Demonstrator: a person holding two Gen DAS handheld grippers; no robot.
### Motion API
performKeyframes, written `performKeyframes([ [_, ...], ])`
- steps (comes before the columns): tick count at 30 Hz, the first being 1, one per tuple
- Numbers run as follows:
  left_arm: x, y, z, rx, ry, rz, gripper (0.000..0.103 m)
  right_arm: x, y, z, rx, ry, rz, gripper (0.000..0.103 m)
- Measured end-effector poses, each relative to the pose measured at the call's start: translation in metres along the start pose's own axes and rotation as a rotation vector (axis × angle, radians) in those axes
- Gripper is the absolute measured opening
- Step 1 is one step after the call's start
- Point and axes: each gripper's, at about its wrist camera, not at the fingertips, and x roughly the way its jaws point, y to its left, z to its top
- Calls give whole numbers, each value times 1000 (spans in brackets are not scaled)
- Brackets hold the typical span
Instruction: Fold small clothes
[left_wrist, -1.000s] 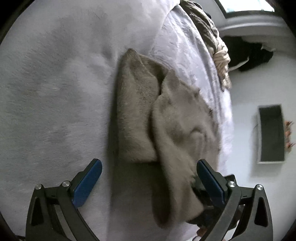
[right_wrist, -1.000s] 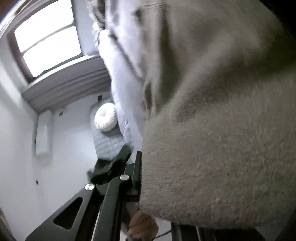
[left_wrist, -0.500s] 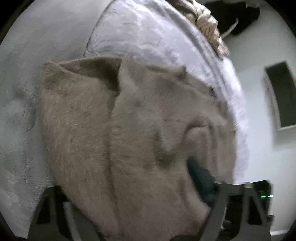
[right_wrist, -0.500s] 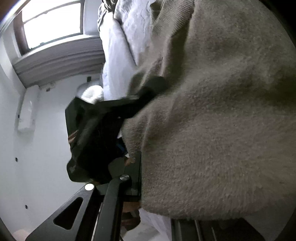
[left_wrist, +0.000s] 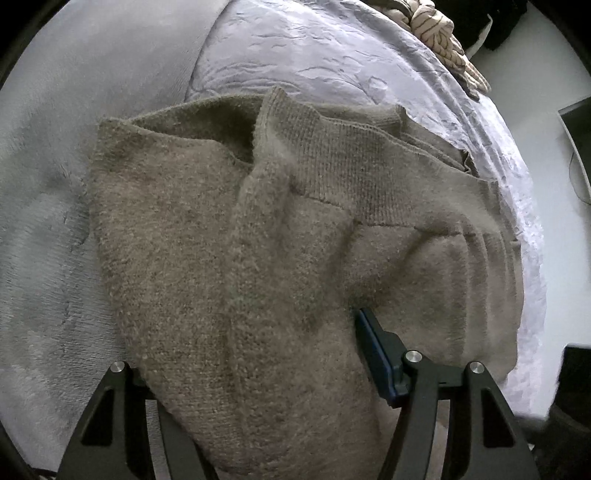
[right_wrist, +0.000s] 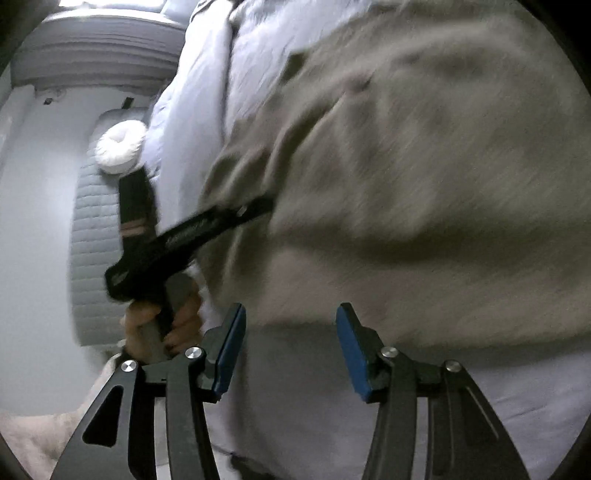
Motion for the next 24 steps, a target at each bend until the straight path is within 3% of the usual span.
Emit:
performKeyframes([
  [3, 2, -5, 1, 5, 3, 17, 66, -10, -4, 17, -6, -67, -86, 55],
  [5, 4, -8, 2, 10, 5, 31, 66, -10, -7, 24, -8, -92, -126, 38],
  [6, 4, -8, 2, 12, 4, 35, 67, -9, -12, 27, -2, -99, -142, 15],
  [7, 4, -9, 2, 12, 4, 40, 67, -6, -15, 32, 8, -98, -153, 8],
  [13, 7, -13, 3, 10, 4, 63, 67, 18, -41, 29, 62, -49, -168, 6],
  [24, 11, -28, 6, 14, -17, 136, 63, 17, -53, 30, 65, -52, -116, 6],
])
